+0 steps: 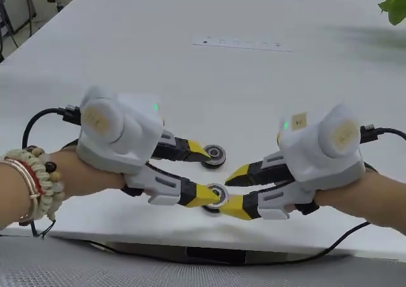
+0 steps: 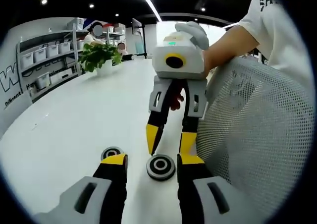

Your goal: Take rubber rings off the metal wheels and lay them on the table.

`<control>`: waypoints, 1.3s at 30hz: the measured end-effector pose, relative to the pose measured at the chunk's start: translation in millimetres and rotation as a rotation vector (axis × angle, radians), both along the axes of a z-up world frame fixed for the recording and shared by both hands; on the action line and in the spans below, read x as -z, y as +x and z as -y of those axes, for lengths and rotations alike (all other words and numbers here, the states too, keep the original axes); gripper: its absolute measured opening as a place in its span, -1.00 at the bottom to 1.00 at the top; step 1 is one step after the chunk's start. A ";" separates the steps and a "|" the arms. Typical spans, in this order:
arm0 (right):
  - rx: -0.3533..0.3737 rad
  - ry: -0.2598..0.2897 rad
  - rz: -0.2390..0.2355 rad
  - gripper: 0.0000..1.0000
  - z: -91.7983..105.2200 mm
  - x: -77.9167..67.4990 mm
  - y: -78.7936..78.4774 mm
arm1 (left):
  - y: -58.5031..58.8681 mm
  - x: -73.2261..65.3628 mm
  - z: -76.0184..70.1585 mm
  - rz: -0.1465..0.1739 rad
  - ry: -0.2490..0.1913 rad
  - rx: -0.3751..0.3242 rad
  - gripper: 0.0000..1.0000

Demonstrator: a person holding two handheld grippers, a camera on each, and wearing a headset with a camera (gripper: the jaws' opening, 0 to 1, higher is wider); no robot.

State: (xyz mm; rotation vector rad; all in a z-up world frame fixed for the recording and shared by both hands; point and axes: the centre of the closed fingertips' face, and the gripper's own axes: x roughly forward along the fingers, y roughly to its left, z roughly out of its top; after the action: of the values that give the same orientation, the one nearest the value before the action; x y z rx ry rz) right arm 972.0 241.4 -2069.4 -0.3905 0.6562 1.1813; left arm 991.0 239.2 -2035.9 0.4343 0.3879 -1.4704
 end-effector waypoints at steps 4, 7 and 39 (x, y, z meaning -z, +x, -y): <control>-0.001 -0.022 0.003 -0.53 1.9 4.7 -0.4 | -3.1 4.5 3.4 -0.009 -0.003 0.007 -0.42; 0.012 -0.010 -0.004 -0.55 2.0 5.2 0.7 | -4.7 11.3 5.1 -0.019 0.021 0.007 -0.45; 0.048 -0.042 0.002 -0.95 8.5 11.0 4.7 | -10.8 25.9 5.9 0.017 0.037 0.050 -0.85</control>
State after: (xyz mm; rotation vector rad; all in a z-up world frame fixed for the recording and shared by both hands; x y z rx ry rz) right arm 976.7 232.9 -2080.4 -0.4091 0.6855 1.1233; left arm 980.3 233.4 -2061.8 0.4888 0.3936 -1.5086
